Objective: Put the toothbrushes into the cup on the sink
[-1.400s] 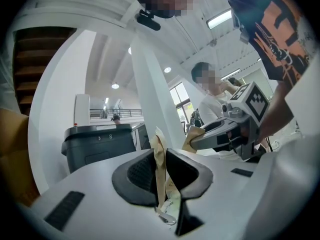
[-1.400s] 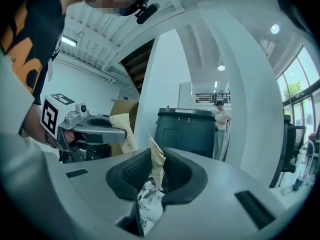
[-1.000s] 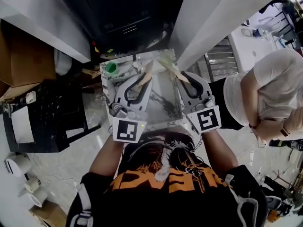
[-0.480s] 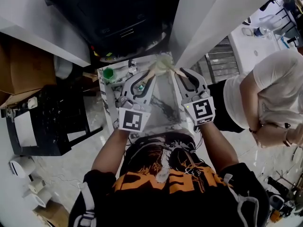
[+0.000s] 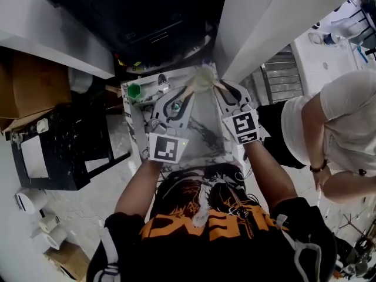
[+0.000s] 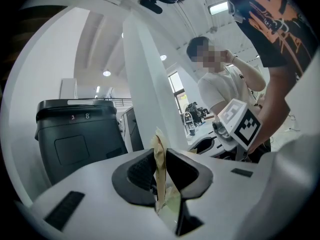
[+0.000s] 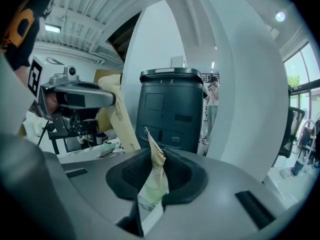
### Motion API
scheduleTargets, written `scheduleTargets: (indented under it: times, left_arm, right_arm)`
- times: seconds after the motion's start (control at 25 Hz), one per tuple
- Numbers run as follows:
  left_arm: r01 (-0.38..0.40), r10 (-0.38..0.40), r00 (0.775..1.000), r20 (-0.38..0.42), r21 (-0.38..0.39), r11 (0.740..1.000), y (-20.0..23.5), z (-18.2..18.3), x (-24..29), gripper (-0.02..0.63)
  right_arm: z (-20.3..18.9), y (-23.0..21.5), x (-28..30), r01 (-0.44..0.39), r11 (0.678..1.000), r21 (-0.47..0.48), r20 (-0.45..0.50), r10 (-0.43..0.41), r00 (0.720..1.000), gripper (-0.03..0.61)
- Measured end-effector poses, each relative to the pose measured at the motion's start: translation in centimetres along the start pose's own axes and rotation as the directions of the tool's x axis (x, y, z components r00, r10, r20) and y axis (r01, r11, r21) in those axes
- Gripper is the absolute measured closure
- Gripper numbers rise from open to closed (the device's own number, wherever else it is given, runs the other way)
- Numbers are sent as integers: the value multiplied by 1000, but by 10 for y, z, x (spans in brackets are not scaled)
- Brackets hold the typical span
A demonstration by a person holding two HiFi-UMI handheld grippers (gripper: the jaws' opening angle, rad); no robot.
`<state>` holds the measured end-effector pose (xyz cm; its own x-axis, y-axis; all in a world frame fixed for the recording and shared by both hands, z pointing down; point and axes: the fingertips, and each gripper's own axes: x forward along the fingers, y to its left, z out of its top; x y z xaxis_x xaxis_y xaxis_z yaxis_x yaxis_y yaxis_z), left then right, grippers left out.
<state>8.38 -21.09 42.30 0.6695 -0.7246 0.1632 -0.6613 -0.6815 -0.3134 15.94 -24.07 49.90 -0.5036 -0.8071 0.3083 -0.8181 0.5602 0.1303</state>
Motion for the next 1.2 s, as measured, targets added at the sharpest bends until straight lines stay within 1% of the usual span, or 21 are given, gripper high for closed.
scheduleTargets:
  times: [0.12, 0.2, 0.24, 0.32, 0.44, 0.52, 0.6, 0.68, 0.76, 0.84, 1.0, 1.12, 1.2]
  left_arm:
    - [-3, 3, 1000, -16, -7, 1000, -2, -5, 1, 531]
    - [-9, 8, 1000, -15, -16, 1000, -1, -6, 2, 531]
    - [-11, 11, 1000, -13, -16, 1000, 0, -6, 2, 531]
    - [-15, 15, 1000, -15, -8, 1000, 1, -6, 1, 531]
    - [-24, 24, 1000, -18, -8, 1000, -2, -6, -5, 531]
    - [-33, 33, 999, -6, -3, 999, -1, -3, -10, 531]
    - [-41, 41, 999, 4, 5, 999, 1, 3, -17, 531]
    - [-54, 55, 998, 18, -10, 998, 3, 9, -25, 531]
    - [-65, 65, 997, 37, -24, 998, 6, 17, -33, 531]
    - [-69, 69, 996, 48, -9, 998, 8, 24, -43, 531]
    - [-89, 87, 995, 55, 35, 995, 8, 40, -71, 531]
    - [-111, 109, 992, 68, 27, 993, 13, 56, -95, 531]
    - [-119, 119, 991, 62, 4, 993, 17, 60, -110, 531]
  right_arm:
    - [-13, 1, 6, 3, 1000, -17, -17, -3, 1000, 492]
    - [-17, 4, 12, -11, 999, -31, -27, 11, 1000, 487]
    - [-19, 6, 15, -21, 999, -35, -31, 20, 999, 473]
    - [-18, 9, 18, -36, 999, -36, -31, 35, 999, 389]
    - [-12, 14, 11, -47, 998, -28, -7, 47, 999, 356]
    - [3, 17, 1, -50, 999, -21, 41, 51, 998, 356]
    - [28, 21, -11, -55, 998, -23, 122, 58, 991, 356]
    - [55, 29, -25, -67, 997, -29, 203, 71, 977, 356]
    - [81, 37, -38, -75, 996, -41, 262, 83, 961, 357]
    - [104, 48, -49, -81, 996, -48, 311, 92, 946, 359]
    - [142, 71, -75, -109, 994, -15, 390, 106, 915, 374]
    - [164, 90, -94, -133, 991, -8, 430, 124, 894, 407]
    - [171, 102, -102, -153, 988, -4, 437, 139, 889, 438]
